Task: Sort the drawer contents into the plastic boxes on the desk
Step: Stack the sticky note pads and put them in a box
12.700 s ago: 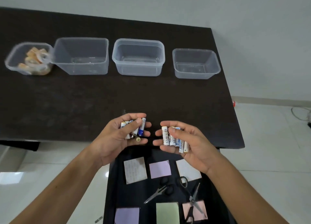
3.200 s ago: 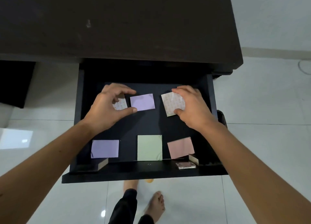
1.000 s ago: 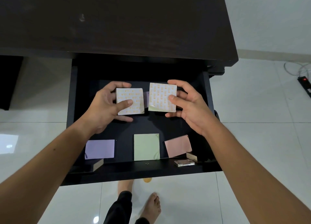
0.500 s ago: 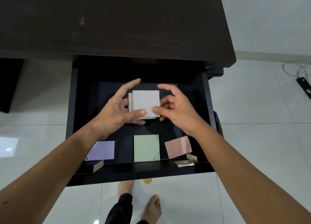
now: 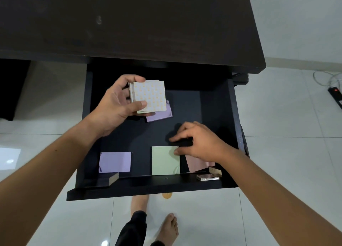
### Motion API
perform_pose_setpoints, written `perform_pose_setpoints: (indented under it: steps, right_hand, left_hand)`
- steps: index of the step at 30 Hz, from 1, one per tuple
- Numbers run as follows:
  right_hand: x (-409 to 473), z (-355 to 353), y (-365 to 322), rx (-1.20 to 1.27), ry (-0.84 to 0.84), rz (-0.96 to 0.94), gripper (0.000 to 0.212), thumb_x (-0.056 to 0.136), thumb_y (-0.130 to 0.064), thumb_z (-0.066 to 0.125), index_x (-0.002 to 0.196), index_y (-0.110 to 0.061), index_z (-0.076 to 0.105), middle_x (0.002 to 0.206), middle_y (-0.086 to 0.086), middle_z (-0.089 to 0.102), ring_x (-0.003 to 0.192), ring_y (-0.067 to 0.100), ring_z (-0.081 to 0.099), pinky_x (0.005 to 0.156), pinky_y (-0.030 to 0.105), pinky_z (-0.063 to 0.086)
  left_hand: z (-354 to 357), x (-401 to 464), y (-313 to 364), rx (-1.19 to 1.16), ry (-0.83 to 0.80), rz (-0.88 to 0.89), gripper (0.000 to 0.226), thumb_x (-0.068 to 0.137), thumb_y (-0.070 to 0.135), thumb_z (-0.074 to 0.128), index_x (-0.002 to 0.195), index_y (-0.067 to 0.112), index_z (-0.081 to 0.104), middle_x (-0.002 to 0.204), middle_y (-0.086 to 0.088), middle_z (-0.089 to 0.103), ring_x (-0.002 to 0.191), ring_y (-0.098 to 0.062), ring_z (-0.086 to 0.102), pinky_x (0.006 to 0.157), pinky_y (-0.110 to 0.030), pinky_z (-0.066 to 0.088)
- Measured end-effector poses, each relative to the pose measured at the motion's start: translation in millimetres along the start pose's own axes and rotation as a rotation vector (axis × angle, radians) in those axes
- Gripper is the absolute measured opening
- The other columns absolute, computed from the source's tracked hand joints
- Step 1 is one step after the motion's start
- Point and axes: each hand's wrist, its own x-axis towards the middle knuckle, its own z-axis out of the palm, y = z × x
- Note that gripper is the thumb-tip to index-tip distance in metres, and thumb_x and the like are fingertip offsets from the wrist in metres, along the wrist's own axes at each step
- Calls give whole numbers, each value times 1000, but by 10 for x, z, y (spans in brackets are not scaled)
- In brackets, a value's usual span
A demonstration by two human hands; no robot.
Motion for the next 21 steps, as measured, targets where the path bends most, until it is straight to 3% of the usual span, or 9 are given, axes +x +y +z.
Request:
perform_pose_setpoints:
  steps: [2,6,12,16,18,21]
  right_hand:
    - [-8,47,-12,-36,-32,4,44,81,-44,87,124,-40,75,112,-21,56,113,6,43,98,25,35]
    - [-19,47,-48,5,-60,19,41,77,-42,90,115,-42,74,116,-19,59,115,6,41,101,32,40]
    - [-49,26,-68,196,-78,57,28,84,-27,88,105,-34,71,105,-11,71,100,5,66,98,36,56]
    - [-78,-152,13,550,101,25,22,90,-11,81,108,-21,73,103,2,76,97,21,75,85,40,64]
    - [-68,-245,-2,746,215,-19,21,92,-4,77,109,-16,72,105,11,76,94,23,77,75,39,66]
    - [28,-344,-79,873,358,-67,22,94,-2,75,110,-16,72,107,18,76,94,21,77,73,36,65]
  left_hand:
    - [7,13,-25,-8,7,3,54,91,-16,67,123,26,59,124,-11,69,120,-35,70,84,-53,66]
    - [41,18,-51,-8,18,13,56,91,-17,67,122,30,59,121,-7,69,116,-27,70,81,-38,66]
    - [83,75,-156,-26,10,3,56,92,-14,66,120,34,61,117,-1,72,116,-23,70,92,-45,64]
    - [116,67,-228,-38,-23,9,52,92,-7,72,125,32,60,123,-6,69,119,-26,67,96,-47,62]
    - [137,61,-211,-52,-37,3,53,88,1,76,129,31,61,127,-10,68,116,-26,69,88,-43,65]
    - [164,58,-150,-85,-41,-27,50,88,6,69,131,28,62,127,-11,69,109,-23,73,80,-35,64]
